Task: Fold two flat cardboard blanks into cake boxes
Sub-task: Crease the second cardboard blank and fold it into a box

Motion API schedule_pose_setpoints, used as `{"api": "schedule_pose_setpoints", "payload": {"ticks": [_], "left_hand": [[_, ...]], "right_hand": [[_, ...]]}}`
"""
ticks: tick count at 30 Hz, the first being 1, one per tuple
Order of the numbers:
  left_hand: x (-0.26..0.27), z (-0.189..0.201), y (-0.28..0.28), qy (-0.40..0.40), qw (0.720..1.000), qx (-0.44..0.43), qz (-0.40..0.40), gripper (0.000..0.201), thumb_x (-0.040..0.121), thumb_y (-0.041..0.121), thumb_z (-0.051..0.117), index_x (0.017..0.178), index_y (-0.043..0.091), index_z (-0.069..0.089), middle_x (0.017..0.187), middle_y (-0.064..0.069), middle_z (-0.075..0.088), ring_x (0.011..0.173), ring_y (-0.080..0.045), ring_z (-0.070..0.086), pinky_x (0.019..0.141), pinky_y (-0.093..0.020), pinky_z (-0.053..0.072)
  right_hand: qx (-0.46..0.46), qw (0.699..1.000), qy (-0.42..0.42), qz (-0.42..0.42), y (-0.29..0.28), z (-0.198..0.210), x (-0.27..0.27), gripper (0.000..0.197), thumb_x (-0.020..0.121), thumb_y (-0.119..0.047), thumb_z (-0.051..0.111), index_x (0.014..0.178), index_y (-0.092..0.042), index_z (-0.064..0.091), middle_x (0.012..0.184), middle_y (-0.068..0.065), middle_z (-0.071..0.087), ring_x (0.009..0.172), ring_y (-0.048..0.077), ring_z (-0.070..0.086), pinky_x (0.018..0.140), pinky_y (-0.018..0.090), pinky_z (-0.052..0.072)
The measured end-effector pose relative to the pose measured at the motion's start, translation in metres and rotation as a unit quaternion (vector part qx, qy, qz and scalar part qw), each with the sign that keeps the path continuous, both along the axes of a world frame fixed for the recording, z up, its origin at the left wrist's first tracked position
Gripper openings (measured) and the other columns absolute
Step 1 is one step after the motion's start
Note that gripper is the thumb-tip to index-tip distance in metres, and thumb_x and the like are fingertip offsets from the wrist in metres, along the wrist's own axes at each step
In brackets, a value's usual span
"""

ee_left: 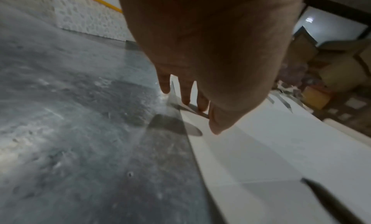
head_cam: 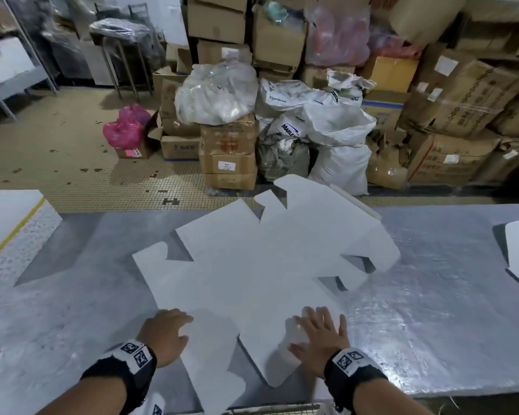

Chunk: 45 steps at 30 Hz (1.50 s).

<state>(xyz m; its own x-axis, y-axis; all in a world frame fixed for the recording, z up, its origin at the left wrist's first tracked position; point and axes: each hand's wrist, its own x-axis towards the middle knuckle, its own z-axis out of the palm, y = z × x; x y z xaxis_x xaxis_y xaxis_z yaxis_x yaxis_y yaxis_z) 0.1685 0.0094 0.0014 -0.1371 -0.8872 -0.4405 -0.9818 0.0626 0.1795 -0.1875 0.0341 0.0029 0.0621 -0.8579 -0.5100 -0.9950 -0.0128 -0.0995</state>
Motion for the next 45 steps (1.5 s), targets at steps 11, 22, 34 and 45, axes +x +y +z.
{"api": "schedule_pose_setpoints", "payload": {"ticks": [11,22,34,45], "left_hand": [[-0.098,0.007,0.015,0.149,0.983,0.043,0.101,0.032,0.099,0.027,0.056,0.13,0.033,0.058,0.115,0.01,0.067,0.105,-0.005,0.061,0.095,-0.018,0.045],[-0.055,0.001,0.016,0.025,0.977,0.019,0.212,0.035,0.08,0.051,0.06,0.064,0.02,0.055,0.088,-0.003,0.071,0.09,-0.015,0.069,0.078,-0.025,0.052],[-0.044,-0.002,-0.022,0.063,0.984,-0.107,0.13,0.073,0.077,0.049,0.069,0.144,0.04,0.04,0.158,0.008,0.02,0.145,-0.013,0.012,0.115,-0.036,0.024],[-0.057,-0.015,-0.026,0.043,0.996,-0.042,0.07,0.091,0.068,0.061,0.072,0.145,0.044,0.026,0.161,0.009,0.004,0.151,-0.015,-0.001,0.118,-0.043,0.025]], "right_hand": [[0.047,0.993,-0.037,0.104,-0.039,-0.005,-0.023,0.114,0.076,-0.075,0.057,0.158,-0.027,-0.006,0.165,-0.007,-0.016,0.15,0.03,-0.021,0.119,0.054,-0.01],[0.03,0.989,-0.007,0.143,-0.048,0.002,-0.05,0.095,0.086,-0.035,0.067,0.154,-0.039,0.001,0.158,-0.007,-0.014,0.148,0.031,-0.018,0.118,0.061,-0.003],[0.015,0.999,-0.029,0.042,-0.031,0.028,-0.001,0.092,0.067,0.009,0.044,0.144,-0.036,0.021,0.136,-0.008,0.007,0.136,0.029,0.016,0.11,0.031,0.023],[-0.087,0.953,-0.117,-0.264,-0.015,-0.005,-0.033,0.106,0.074,-0.043,0.077,0.156,-0.027,0.012,0.165,0.001,0.003,0.151,0.028,0.005,0.12,0.047,0.022]]}}
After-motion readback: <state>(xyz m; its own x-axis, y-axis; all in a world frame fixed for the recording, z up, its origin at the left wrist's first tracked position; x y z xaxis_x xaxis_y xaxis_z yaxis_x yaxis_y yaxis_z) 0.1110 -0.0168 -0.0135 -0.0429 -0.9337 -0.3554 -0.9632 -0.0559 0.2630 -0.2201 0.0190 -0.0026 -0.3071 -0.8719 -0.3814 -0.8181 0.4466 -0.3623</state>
